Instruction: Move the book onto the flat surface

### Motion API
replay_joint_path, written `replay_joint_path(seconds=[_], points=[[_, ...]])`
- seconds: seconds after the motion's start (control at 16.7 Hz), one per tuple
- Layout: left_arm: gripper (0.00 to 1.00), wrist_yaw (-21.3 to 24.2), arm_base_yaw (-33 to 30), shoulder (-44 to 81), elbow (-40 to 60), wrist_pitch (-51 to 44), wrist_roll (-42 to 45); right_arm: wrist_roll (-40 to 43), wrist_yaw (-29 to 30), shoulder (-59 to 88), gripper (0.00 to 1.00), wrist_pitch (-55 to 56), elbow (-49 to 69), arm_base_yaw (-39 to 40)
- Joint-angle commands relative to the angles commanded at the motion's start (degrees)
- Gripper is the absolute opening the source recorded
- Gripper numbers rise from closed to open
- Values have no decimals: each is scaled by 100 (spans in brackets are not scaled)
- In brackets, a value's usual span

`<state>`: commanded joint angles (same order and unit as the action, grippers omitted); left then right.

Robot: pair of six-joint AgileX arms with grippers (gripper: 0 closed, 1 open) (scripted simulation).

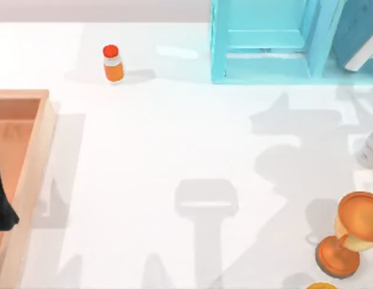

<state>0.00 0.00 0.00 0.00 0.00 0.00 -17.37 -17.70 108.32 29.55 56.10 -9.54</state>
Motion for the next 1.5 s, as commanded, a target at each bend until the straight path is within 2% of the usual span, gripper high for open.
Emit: replay_joint_path(seconds=[0.48, 1.08, 1.44, 1.5], points=[[100, 0, 0, 0, 0, 0, 0, -18, 14, 161, 100, 1, 77, 18], [100, 0, 0, 0, 0, 0, 0, -148, 336, 1993, 100, -159, 2125, 331], [100, 0, 0, 0, 0, 0, 0, -160, 362, 2150, 100, -172, 2295, 357], [100, 0, 0, 0, 0, 0, 0, -160, 362, 2150, 92, -172, 2295, 357]])
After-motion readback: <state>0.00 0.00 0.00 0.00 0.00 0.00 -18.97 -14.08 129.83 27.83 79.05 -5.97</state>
